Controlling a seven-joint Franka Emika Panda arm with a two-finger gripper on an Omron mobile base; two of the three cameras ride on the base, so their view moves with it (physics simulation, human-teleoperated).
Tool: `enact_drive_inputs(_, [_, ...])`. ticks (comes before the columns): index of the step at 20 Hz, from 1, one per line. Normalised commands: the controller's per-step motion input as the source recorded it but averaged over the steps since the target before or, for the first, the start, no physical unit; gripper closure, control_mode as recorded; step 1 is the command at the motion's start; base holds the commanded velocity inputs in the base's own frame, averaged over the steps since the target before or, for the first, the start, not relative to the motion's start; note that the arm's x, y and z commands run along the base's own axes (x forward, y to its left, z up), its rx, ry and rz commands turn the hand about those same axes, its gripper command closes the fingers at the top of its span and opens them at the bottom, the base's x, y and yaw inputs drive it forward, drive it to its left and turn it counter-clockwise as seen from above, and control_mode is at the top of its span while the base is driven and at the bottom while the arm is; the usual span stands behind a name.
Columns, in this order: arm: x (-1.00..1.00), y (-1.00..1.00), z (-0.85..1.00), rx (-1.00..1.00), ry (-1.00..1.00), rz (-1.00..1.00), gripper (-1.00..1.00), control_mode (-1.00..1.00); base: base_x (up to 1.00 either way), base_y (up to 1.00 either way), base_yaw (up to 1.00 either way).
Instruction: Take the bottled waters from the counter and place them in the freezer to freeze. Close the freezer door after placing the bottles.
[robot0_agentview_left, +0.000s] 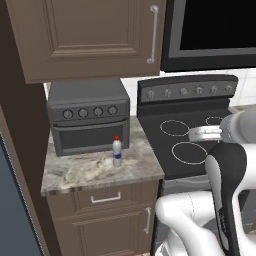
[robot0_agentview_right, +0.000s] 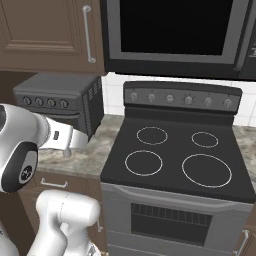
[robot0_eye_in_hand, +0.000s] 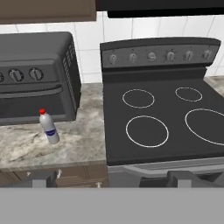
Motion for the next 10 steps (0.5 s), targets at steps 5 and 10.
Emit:
enact_drive_inputs(5, [0.02,0.14,0.00,0.00,-0.03,0.00,-1.00,-1.00,0.02,0.03,0.00])
enact_drive_inputs(10, [0.09,0.38,-0.07,0.00,-0.09,0.00,-1.00,-1.00,0.00,0.00,0.00])
